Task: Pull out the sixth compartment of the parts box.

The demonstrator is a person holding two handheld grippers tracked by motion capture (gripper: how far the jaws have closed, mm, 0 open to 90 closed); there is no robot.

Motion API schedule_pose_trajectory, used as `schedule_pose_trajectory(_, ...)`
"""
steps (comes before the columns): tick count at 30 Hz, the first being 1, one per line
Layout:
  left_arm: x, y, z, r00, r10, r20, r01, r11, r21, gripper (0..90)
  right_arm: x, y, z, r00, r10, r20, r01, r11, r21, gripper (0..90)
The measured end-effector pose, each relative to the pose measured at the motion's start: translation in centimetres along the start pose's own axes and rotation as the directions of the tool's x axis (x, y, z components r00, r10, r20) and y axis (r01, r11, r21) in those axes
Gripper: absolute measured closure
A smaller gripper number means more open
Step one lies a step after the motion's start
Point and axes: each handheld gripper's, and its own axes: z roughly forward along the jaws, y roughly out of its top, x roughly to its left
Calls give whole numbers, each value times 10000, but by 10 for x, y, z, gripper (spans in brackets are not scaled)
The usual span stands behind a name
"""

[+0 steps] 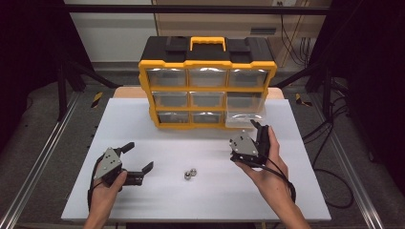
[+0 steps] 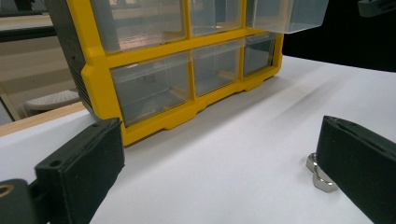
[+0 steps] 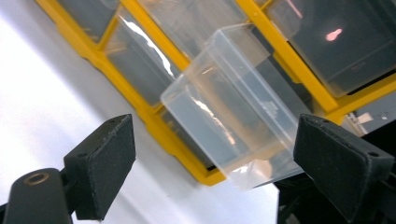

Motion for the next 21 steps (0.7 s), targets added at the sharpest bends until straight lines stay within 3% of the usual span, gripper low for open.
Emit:
schedule_pose_trajectory(6,1,0,-2,9999,-113,-14,113,9999,-85,11,9,2,-9,9924,720,-994,-717,9974,65,139)
schedule_pose_trajectory(10,2,-1,-2,9998,-193,4,193,9997,-169,11,15,3,-9,9717,1279,-1985,-1232,9917,355,117)
schedule_pose_trajectory(21,2,0,0,9996,-237,131,240,9996,-167,11,30,13,5,9402,1613,-3000,-1469,9867,702,97)
